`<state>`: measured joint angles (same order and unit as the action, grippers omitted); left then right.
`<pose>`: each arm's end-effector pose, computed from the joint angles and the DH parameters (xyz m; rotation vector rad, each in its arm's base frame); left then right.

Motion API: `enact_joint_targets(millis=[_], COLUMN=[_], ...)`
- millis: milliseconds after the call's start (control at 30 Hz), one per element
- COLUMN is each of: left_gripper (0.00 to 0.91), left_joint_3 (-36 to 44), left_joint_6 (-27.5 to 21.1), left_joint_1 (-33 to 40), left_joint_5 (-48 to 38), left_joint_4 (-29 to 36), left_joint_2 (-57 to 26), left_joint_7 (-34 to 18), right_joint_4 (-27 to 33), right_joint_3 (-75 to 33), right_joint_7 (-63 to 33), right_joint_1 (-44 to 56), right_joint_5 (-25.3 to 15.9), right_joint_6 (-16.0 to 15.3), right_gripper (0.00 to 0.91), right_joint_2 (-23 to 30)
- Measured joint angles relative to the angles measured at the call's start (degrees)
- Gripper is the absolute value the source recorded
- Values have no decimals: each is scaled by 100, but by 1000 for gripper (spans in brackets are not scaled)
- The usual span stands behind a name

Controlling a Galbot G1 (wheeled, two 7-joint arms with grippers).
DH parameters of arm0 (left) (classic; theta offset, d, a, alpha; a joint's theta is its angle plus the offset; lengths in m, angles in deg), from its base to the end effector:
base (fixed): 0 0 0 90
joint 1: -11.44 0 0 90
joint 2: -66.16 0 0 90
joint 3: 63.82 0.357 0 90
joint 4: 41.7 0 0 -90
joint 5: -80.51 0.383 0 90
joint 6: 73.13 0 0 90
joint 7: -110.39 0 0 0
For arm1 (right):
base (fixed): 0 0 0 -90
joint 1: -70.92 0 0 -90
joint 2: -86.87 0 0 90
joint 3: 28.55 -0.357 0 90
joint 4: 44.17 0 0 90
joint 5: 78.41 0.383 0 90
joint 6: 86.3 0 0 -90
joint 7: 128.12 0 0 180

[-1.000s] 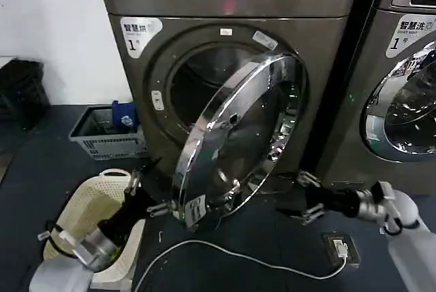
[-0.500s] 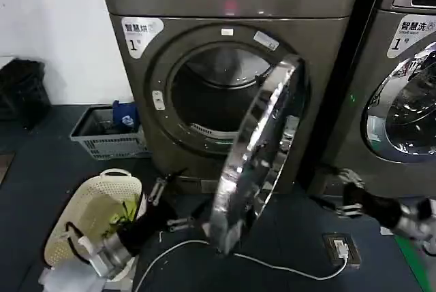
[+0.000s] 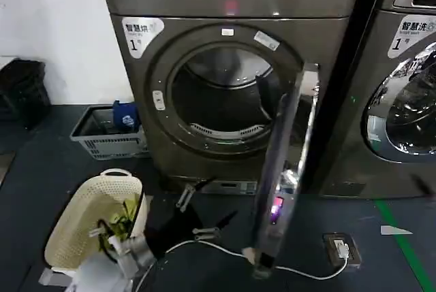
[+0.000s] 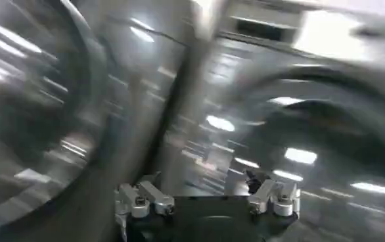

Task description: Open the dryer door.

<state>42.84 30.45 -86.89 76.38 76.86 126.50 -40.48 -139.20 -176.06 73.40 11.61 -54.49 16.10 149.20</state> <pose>0.2901 0.0022 -0.2434 1.2963 2.3670 0.5320 0.1063 -0.4352 -0.2224 0.5854 2.8868 -0.6483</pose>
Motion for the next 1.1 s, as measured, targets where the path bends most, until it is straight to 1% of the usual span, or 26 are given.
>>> enact_joint_targets(millis=[100, 133, 233, 300, 400, 467, 533, 700, 867, 1100], left_gripper=[907, 907, 907, 907, 907, 907, 907, 907, 907, 907], left_joint_3=[246, 335, 581, 734, 985, 1168, 1333, 1726, 1973, 2316], left_joint_6=[1, 3, 3, 14, 26, 39, 38, 18, 1, -3], left_joint_1=[218, 306, 530, 668, 890, 1051, 1201, 1578, 1928, 2423], left_joint_5=[-11, -12, -18, -17, -9, -1, 7, 87, 98, 20], left_joint_4=[-138, -201, -360, -462, -664, -820, -972, -1350, -1682, -2146], left_joint_2=[61, 81, 155, 216, 334, 436, 529, 848, 1181, 1597], left_joint_7=[0, -1, -3, -7, -15, -19, -20, -22, -21, -20], right_joint_4=[-190, -237, -256, -257, -220, -161, -114, -3, 137, 367], right_joint_3=[-485, -670, -1153, -1415, -1767, -1965, -2147, -2502, -2848, -3150], right_joint_7=[-738, -994, -1575, -1826, -2147, -2408, -2641, -3009, -3145, -3349], right_joint_1=[28, 14, -64, -61, 20, 108, 189, 343, 451, 508], right_joint_5=[-331, -522, -1095, -1222, -1340, -1377, -1421, -1448, -1460, -1549], right_joint_6=[-666, -810, -957, -1089, -1100, -1019, -1002, -1092, -1187, -1144], right_gripper=[907, 907, 907, 907, 907, 907, 907, 907, 907, 907], right_joint_2=[256, 358, 645, 822, 1053, 1160, 1209, 1211, 1154, 1059])
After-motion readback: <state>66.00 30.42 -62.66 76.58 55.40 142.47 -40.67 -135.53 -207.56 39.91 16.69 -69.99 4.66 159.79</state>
